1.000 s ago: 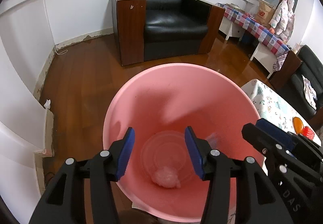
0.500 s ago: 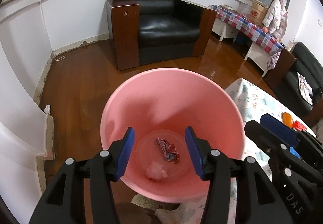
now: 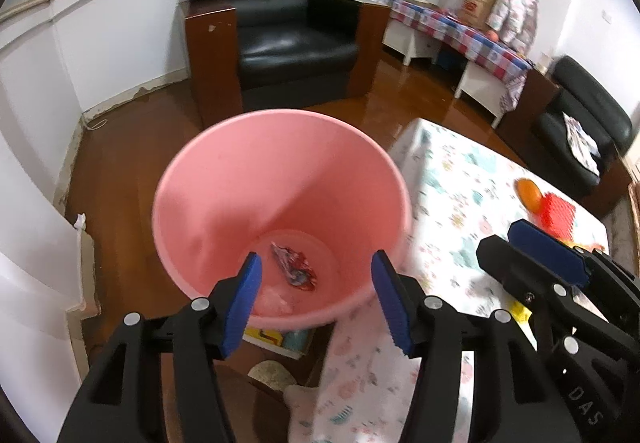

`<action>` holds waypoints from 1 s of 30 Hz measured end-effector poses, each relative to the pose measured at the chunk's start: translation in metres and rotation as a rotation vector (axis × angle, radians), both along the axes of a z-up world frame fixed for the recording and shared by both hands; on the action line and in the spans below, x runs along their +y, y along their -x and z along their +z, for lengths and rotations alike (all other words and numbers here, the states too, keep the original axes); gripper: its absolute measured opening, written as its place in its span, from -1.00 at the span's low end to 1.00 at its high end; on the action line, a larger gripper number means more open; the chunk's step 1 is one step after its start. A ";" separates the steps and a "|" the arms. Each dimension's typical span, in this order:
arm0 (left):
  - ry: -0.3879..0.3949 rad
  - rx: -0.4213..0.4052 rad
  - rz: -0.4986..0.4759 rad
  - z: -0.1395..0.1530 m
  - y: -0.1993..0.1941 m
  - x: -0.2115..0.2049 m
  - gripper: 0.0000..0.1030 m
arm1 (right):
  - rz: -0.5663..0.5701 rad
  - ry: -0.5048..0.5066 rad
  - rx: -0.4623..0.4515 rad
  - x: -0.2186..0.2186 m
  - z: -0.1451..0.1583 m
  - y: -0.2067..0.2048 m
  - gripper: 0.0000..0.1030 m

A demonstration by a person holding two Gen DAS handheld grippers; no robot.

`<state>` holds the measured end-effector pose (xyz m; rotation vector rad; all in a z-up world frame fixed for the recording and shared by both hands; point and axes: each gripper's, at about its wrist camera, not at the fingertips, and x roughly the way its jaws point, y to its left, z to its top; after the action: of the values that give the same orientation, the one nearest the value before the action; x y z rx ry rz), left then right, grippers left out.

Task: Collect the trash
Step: 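Move both tools back over the trash on the table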

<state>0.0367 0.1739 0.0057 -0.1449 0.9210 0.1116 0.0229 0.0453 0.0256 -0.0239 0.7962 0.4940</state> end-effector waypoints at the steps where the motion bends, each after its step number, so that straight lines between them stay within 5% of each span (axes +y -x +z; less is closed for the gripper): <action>1: -0.002 0.002 -0.012 -0.001 0.003 -0.006 0.10 | -0.007 0.001 0.005 -0.005 -0.001 0.002 -0.36; 30: -0.034 0.031 -0.306 -0.011 0.012 -0.136 0.14 | -0.319 -0.010 0.024 -0.156 -0.024 0.063 -0.31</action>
<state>0.0249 0.0380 -0.0049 0.0308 0.9610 -0.1544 -0.0402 -0.1108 0.0019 0.1171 0.8034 0.1961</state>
